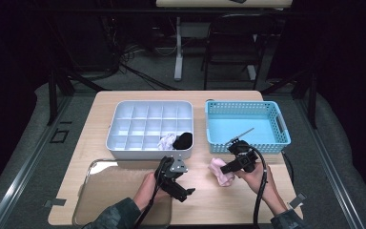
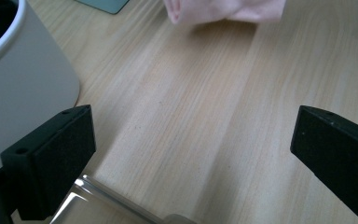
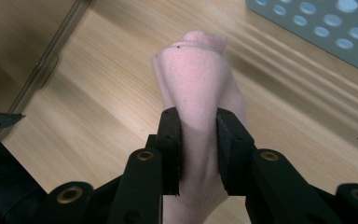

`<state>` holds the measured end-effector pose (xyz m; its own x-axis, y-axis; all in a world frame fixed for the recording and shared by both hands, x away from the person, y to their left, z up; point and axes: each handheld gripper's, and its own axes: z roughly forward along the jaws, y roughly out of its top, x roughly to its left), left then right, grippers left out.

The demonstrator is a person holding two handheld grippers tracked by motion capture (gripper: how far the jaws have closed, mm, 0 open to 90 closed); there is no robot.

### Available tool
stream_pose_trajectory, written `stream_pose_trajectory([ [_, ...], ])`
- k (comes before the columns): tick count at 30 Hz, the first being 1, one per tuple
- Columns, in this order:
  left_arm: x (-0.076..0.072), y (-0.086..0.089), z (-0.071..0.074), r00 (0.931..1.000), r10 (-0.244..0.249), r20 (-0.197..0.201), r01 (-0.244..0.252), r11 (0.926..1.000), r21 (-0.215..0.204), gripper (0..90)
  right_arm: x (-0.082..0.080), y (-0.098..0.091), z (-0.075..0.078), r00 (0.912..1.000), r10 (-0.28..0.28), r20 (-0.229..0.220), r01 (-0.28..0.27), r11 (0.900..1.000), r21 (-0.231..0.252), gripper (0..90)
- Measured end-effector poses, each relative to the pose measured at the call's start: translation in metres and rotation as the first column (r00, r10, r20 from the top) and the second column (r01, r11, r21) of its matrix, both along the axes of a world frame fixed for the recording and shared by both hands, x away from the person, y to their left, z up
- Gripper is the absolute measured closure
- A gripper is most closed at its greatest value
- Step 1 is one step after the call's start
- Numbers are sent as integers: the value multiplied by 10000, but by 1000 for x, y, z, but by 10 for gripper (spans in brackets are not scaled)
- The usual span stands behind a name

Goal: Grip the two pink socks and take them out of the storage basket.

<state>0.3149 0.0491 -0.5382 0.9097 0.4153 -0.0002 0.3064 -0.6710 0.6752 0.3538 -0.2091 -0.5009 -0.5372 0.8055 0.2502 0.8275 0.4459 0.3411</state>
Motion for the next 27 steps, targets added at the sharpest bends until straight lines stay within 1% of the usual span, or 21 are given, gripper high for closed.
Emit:
stream_pose_trajectory([
  [1,0,-1,0,10000,2,1,-2,10000,20,0,0,1,-1,10000,19,45,-19,10000,-39,704],
  [2,1,-2,0,10000,-14,-61,14,10000,6,0,1,0,-1,9998,176,-35,-177,9997,-141,695],
  [3,1,-3,-1,10000,-2,-75,1,10000,-20,0,-2,1,-5,9989,-421,195,416,9988,261,672],
  [4,2,-4,-1,10000,-39,-72,40,10000,40,0,0,-1,-4,9998,-192,85,192,9998,48,638],
  [5,2,-4,-1,10000,-47,-60,48,10000,39,0,0,-2,-5,9997,-241,86,240,9997,68,615],
  [6,1,-5,-1,10000,-41,-74,41,10000,34,0,0,-4,-4,9998,-188,40,188,9998,2,622],
  [8,2,-5,-2,10000,-12,-86,13,10000,60,0,-1,-8,-3,9998,-165,111,165,9999,-19,637],
  [10,3,-6,-3,9998,22,-180,-21,10000,74,0,-2,-12,-4,9995,-286,112,284,9995,122,670],
  [11,3,-7,-3,9996,22,-284,-21,10000,28,0,-3,-14,-4,9994,-294,185,291,9994,163,706],
  [12,4,-8,-3,9995,34,-326,-34,10000,-8,0,-5,-11,-9,9968,-748,286,733,9960,504,714],
  [13,3,-9,-3,9994,82,-323,-83,10000,-26,0,-3,-14,-8,9997,-257,24,257,9997,32,733],
  [14,4,-10,-3,9995,97,-295,-96,10000,24,1,-3,-15,-10,9998,-213,-14,213,9998,8,745],
  [15,4,-11,-3,9993,128,-342,-126,9999,52,1,-3,-15,-12,9999,-141,-84,140,9998,-146,753],
  [19,6,-15,-4,9986,188,-502,-183,9998,101,5,-3,-12,-19,9997,-119,-216,112,9995,-279,765],
  [20,6,-16,-4,9985,196,-519,-191,9998,103,6,-4,-10,-22,9994,-325,-125,322,9993,-175,765],
  [21,7,-16,-4,9984,200,-537,-194,9997,120,8,-3,-9,-23,9995,-274,-157,269,9992,-297,766],
  [22,7,-16,-4,9984,200,-537,-194,9997,120,8,-3,-9,-23,9995,-274,-157,269,9992,-297,766],
  [24,8,-18,-4,9977,274,-615,-267,9996,125,11,-1,-6,-27,9998,-145,-165,135,9980,-614,761],
  [26,9,-20,-5,9976,325,-619,-318,9994,128,12,0,-4,-30,9999,-160,-59,153,9955,-940,756],
  [27,9,-20,-6,9975,349,-618,-342,9993,124,13,0,-3,-31,9996,-258,-88,248,9948,-984,743],
])
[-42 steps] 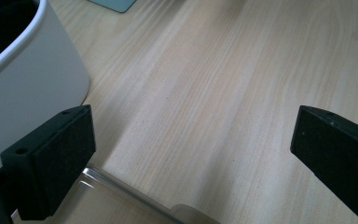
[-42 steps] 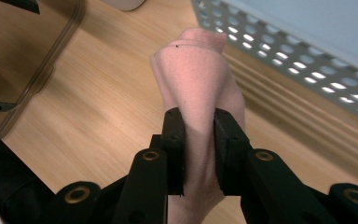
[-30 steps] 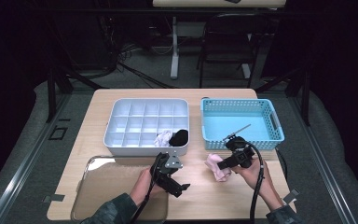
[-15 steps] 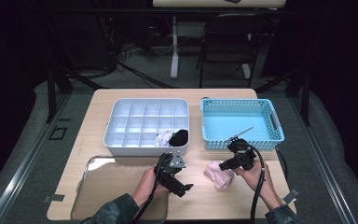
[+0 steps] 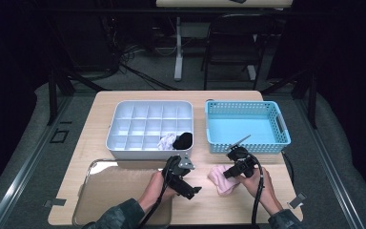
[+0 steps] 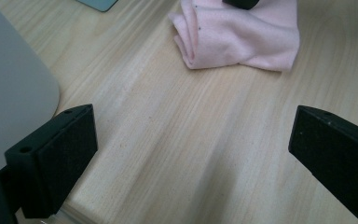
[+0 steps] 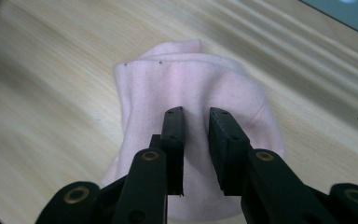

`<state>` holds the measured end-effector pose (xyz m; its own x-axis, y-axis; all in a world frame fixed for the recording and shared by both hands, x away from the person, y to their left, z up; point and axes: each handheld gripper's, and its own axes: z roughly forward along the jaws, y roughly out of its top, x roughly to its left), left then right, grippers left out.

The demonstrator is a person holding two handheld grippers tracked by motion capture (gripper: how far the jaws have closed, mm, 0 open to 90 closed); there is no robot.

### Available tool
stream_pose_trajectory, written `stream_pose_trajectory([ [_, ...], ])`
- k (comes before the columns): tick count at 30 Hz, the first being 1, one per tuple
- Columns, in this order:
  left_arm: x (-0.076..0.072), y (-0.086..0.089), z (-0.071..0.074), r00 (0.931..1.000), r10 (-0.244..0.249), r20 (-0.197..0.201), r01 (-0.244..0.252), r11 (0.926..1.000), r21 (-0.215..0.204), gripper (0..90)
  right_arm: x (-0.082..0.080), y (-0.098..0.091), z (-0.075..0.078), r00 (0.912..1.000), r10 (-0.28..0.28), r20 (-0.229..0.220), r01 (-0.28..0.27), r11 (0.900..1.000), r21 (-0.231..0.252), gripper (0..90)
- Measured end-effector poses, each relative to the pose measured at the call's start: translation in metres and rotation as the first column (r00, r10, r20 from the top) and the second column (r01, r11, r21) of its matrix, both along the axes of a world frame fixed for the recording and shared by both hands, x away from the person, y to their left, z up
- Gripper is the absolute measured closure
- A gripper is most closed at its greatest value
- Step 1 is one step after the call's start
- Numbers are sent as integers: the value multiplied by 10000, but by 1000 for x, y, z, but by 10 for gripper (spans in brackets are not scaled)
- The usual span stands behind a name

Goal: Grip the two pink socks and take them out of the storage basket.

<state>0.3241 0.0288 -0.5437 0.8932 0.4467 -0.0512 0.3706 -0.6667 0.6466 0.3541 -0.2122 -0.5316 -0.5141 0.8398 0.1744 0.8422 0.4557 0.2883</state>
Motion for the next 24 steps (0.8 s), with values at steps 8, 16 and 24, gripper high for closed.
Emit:
stream_pose_trajectory([
  [8,2,-2,-1,9998,204,-61,-205,9998,-72,15,2,-21,14,9955,-684,655,664,9973,314,626],
  [16,2,-2,0,9998,203,-45,-203,9998,-14,15,8,-28,-3,9953,-973,8,972,9943,-427,551],
  [24,3,0,0,9998,178,-42,-178,9998,-35,14,10,-31,-10,9941,-1035,-318,1018,9935,-505,663],
])
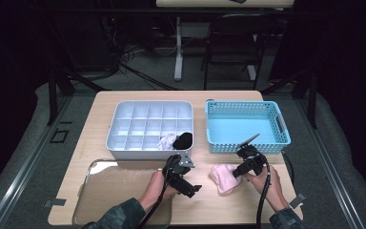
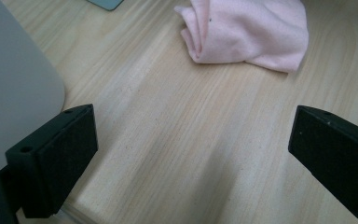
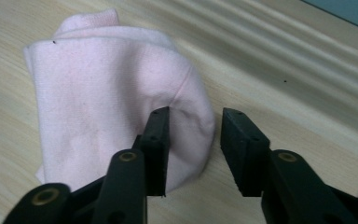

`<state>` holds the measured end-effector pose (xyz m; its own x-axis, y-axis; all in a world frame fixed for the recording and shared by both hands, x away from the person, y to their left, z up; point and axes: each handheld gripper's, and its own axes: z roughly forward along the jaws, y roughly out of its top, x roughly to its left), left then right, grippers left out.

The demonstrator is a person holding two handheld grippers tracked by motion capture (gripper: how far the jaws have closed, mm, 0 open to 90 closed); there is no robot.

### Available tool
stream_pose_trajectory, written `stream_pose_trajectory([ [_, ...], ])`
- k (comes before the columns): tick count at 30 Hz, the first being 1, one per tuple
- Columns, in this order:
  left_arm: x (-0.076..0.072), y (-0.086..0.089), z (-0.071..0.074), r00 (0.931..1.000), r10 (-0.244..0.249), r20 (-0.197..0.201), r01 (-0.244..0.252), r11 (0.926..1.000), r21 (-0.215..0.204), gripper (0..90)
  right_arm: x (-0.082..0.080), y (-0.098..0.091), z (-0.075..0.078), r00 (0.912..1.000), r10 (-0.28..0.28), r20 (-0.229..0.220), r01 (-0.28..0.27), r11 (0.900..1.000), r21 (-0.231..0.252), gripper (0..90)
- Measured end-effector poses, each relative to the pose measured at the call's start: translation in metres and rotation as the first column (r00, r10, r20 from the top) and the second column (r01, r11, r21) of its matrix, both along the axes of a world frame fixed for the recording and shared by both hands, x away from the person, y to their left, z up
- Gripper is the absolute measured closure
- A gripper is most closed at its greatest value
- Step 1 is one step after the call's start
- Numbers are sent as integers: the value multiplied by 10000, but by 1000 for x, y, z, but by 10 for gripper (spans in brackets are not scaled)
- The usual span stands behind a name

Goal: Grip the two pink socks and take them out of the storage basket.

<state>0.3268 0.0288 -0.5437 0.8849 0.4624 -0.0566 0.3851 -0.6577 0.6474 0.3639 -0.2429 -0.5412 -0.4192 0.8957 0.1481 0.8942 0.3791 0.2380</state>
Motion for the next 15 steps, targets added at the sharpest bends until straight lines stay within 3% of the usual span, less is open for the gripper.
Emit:
stream_pose_trajectory([
  [6,0,3,1,9999,93,67,-93,10000,-20,9,1,0,-2,9999,-42,-128,42,10000,13,816],
  [10,0,3,1,10000,66,24,-66,9999,-94,8,0,-2,1,9999,-102,-34,102,9999,46,833],
  [15,0,6,2,10000,71,-3,-71,9996,-276,1,-2,-8,13,9995,-250,204,241,9988,426,832],
])
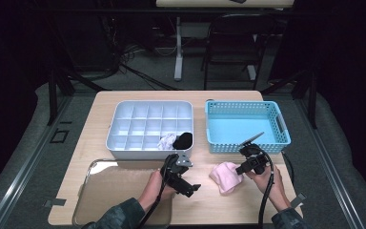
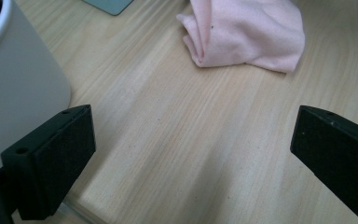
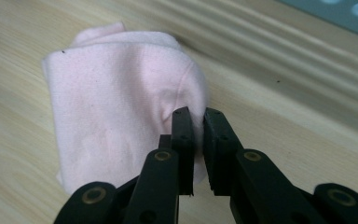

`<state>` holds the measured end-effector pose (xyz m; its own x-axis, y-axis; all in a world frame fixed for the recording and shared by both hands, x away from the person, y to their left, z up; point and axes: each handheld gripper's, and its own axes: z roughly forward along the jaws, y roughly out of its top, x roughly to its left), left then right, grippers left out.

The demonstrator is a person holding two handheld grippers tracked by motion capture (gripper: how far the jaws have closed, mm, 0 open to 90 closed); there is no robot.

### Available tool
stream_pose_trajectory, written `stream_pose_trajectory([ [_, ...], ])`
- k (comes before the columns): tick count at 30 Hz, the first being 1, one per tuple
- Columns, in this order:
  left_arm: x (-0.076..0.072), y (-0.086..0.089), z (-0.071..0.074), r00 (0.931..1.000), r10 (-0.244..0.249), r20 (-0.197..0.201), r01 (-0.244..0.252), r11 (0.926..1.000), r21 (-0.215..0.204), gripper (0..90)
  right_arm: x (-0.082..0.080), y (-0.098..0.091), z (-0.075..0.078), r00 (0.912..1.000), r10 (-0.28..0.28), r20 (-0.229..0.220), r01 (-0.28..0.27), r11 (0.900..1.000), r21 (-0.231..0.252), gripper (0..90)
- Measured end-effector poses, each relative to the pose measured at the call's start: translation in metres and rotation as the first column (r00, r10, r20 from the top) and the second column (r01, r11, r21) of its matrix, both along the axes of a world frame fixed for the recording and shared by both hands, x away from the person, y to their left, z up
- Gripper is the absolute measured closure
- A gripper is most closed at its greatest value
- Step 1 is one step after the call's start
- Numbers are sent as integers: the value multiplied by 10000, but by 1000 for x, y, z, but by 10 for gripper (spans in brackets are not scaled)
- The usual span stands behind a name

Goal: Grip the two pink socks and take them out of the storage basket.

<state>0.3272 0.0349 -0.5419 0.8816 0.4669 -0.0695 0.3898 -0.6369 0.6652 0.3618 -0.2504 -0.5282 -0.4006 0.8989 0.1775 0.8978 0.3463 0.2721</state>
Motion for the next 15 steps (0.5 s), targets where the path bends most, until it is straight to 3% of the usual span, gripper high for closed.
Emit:
stream_pose_trajectory([
  [8,2,2,-4,9998,77,157,-85,9985,537,1,-6,-6,16,9989,-142,453,118,9985,532,831],
  [15,0,6,-2,9995,221,225,-234,9977,629,1,-13,-3,30,9966,31,818,-125,9933,1148,829],
])
